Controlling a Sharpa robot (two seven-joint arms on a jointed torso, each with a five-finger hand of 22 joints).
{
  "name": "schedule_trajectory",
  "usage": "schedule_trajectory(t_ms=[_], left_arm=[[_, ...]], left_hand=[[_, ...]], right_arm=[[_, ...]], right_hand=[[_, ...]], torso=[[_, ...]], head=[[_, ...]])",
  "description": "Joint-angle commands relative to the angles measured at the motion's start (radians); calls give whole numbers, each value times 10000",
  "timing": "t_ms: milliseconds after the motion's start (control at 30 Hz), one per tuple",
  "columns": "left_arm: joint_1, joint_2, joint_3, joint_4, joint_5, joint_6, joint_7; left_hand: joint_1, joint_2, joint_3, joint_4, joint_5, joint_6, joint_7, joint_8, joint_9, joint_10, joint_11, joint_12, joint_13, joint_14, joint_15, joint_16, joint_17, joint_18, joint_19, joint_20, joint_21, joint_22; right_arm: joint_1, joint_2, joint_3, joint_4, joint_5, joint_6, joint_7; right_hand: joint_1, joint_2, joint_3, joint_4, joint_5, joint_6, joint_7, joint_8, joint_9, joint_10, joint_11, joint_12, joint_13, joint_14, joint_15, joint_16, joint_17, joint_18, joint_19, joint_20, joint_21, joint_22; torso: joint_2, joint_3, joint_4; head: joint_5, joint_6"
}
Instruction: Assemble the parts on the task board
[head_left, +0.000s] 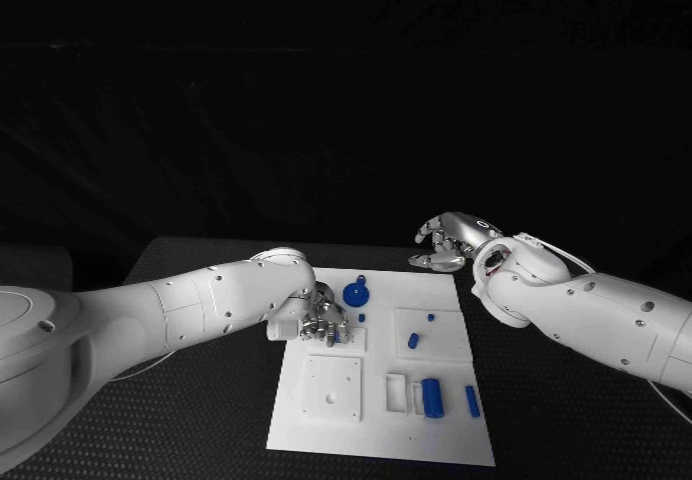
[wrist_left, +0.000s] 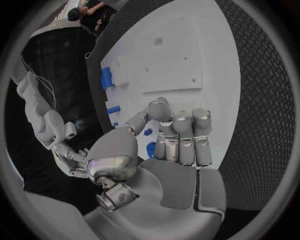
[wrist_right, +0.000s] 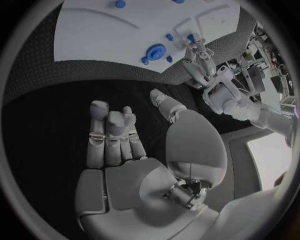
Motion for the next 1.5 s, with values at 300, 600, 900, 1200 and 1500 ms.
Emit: schedule_trajectory(t_ms=[300,600,900,1200,1500], left_arm=[[-45,-6,-28,-39,-132,-597,-174],[-45,-30,-25,7,-41,-668,-148],[-43,-46,-23,23,79,-670,-110],[-41,-93,-19,92,115,-718,-58],[-37,-130,-14,128,120,-674,-59]], left_hand=[[-96,-588,81,755,-185,461,-497,-276,32,-651,-577,151,-91,-107,-593,78,-45,89,-81,-1271,-38,91],[5,-716,110,795,-28,96,-274,-1000,-285,-604,-370,320,-128,-159,-457,133,-51,103,-142,-1271,-30,107],[200,-622,179,605,192,7,-207,-1486,-543,-794,-334,414,-39,-222,-425,123,-72,93,-183,-1256,-40,98],[383,-288,318,262,1319,-643,33,-2105,-910,-806,-121,509,-19,-220,-240,188,-50,68,-192,-1232,-11,105],[415,-350,308,133,1349,-648,41,-2156,-960,-812,-116,527,-24,-217,-237,198,-48,63,-184,-1227,-3,101]], right_arm=[[-5,-11,5,3,-36,91,57],[-5,-11,5,-1,-36,100,59],[-5,-19,5,-5,-27,118,60],[-9,-11,5,-21,-21,147,64],[-18,-7,5,-28,5,137,88]], right_hand=[[123,4,-8,81,-53,-51,96,47,-11,-40,-3,39,-19,34,-5,-60,-13,388,-6,-84,-63,182],[122,3,-11,84,-53,-53,96,46,-12,-41,-2,41,-23,34,-5,-61,-13,388,-6,-83,-64,182],[118,4,-13,90,-53,-56,97,44,-13,-42,-1,43,-27,35,-4,-62,-13,388,-6,-82,-65,182],[113,3,-16,96,-53,-59,98,42,-15,-43,-1,45,-31,35,-4,-63,-13,388,-6,-81,-66,182],[108,1,-20,102,-55,-63,99,40,-16,-45,0,47,-34,35,-3,-64,-13,388,-6,-81,-67,182]], torso=[[6,-4,-2],[1,-4,7],[1,-4,4],[-1,-4,6],[2,-1,6]], head=[[-2,-4],[-8,-9],[-8,-13],[-13,-13],[-5,-9]])
